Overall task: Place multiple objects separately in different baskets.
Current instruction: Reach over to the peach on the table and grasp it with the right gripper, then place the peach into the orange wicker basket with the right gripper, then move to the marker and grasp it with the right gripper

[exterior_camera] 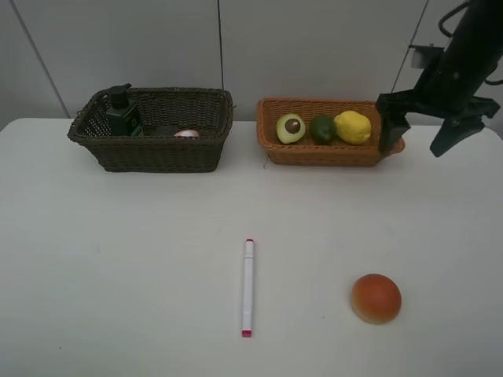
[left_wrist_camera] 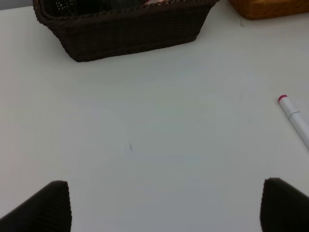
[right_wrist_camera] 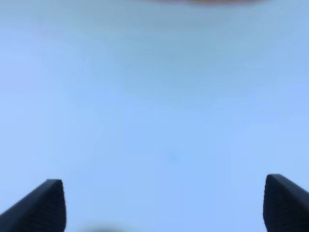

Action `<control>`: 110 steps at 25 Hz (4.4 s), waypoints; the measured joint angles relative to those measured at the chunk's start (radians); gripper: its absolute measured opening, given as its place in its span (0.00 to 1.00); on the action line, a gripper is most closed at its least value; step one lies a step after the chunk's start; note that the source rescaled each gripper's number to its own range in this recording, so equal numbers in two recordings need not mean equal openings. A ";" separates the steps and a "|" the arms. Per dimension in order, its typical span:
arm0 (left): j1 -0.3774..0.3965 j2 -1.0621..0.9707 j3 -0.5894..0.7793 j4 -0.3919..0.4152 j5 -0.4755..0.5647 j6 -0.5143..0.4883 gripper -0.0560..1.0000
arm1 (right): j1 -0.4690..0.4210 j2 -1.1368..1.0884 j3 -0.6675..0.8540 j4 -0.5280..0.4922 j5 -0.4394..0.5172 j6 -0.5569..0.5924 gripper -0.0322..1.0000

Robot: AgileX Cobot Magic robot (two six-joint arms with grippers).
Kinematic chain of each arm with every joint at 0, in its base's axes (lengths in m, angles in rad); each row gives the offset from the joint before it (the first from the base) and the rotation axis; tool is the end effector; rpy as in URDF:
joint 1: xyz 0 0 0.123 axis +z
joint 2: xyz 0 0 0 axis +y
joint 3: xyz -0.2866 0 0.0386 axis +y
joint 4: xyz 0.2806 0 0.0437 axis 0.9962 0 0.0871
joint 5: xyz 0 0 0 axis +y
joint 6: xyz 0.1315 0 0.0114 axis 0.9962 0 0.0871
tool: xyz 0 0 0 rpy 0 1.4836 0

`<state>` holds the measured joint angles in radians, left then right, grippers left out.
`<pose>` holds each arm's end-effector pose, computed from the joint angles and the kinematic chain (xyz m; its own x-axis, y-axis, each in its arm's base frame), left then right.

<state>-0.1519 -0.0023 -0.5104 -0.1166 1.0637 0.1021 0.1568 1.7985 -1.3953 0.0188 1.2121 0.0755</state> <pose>0.0513 -0.0214 0.2782 -0.4283 0.1111 -0.8968 0.2602 0.9655 -0.0046 0.3780 0.0621 0.1917 -0.9964 -0.0745 -0.0412 -0.0754 0.9969 0.0210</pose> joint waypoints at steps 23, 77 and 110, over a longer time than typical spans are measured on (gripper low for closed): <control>0.000 0.000 0.000 0.000 0.000 0.000 1.00 | 0.281 -0.184 0.760 0.074 -0.535 0.116 0.87; 0.001 0.000 0.000 0.000 0.000 0.000 1.00 | 0.083 0.511 -0.605 -0.132 -0.137 0.049 0.94; 0.001 0.000 0.000 0.000 0.000 0.000 1.00 | 0.621 -0.080 0.272 0.110 -0.197 0.433 1.00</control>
<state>-0.1509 -0.0023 -0.5104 -0.1166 1.0637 0.1021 0.7776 1.7185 -1.1235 0.1292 1.0153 0.5083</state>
